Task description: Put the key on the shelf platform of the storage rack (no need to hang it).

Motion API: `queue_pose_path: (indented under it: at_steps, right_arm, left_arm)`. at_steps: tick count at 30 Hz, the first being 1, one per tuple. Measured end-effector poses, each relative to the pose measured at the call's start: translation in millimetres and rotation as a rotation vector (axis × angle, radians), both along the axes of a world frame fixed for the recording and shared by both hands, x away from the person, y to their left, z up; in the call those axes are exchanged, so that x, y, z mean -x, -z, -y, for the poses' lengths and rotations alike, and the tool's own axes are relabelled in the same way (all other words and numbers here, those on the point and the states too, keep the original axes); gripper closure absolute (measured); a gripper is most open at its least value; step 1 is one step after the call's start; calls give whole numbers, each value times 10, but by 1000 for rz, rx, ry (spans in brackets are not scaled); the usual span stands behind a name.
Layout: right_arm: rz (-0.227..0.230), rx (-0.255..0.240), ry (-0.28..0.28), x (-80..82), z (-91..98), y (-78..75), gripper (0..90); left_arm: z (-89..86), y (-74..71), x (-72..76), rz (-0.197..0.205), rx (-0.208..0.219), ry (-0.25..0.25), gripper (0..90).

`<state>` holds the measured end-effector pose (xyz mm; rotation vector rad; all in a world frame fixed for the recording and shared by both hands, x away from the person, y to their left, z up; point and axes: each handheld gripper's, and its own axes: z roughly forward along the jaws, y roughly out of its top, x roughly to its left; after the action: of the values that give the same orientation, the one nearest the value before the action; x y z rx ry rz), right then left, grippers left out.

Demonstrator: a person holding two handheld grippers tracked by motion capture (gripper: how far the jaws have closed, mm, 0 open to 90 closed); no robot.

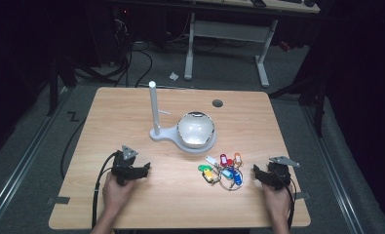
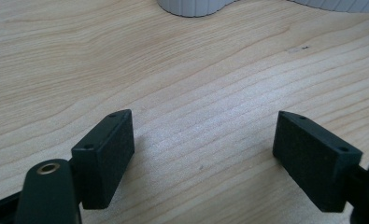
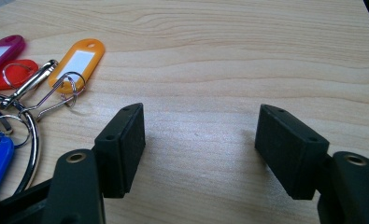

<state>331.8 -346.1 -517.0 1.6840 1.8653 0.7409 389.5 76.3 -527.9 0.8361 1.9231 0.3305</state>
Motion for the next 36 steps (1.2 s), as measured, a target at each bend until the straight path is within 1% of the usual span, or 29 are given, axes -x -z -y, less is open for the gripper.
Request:
queue_pose_path:
  at_steps: [3, 6, 10, 13, 15, 18, 20, 21, 22, 26, 28, 29, 30, 32, 33, 34, 36]
  right_arm:
    - [-3, 2, 2, 5, 3, -2, 337]
    - [-15, 3, 4, -3, 5, -14, 339]
    - [-37, -4, 11, -13, 12, -42, 388]
    - [-45, -15, 6, 13, 26, -65, 395]
    - [-36, -31, -2, 47, 23, -90, 398]
    - [-17, -37, -16, 89, 2, -124, 404]
    - [-16, -44, -19, 97, -4, -131, 406]
    - [-11, -47, -37, 120, -33, -156, 415]
    - [-13, -48, -41, 130, -45, -166, 417]
    - [8, -70, -83, 193, -123, -205, 429]
    - [18, -69, -106, 228, -171, -217, 436]
    - [18, -69, -106, 228, -171, -217, 436]
    - [22, -76, -124, 256, -212, -221, 440]
    - [16, -80, -143, 275, -258, -231, 440]
    - [16, -80, -143, 275, -258, -231, 440]
    - [17, -70, -163, 294, -307, -246, 441]
    - [23, -71, -176, 316, -347, -251, 440]
  left_arm:
    - [-1, 0, 1, 0, 0, 1, 210]
    - [0, -1, 1, -1, 1, 1, 209]
    - [1, -2, 3, -3, 3, -1, 209]
    - [-1, -2, 4, -2, 3, 0, 209]
    - [-1, -2, 4, -2, 3, 0, 209]
    - [0, -3, 7, -2, 5, 1, 209]
    - [0, -2, 9, -2, 4, 1, 209]
    - [0, -2, 10, -2, 4, 1, 209]
    - [0, -2, 11, -2, 4, 2, 209]
    - [0, -3, 11, -2, 4, 1, 209]
    - [0, -2, 12, -2, 4, 2, 209]
    - [0, -2, 12, -2, 4, 2, 209]
    - [1, -2, 12, -2, 4, 2, 209]
    - [1, -3, 12, -2, 5, 1, 209]
    - [1, -3, 12, -2, 5, 1, 209]
    - [0, -2, 12, -2, 3, 2, 209]
    - [0, -2, 12, -1, 3, 3, 209]
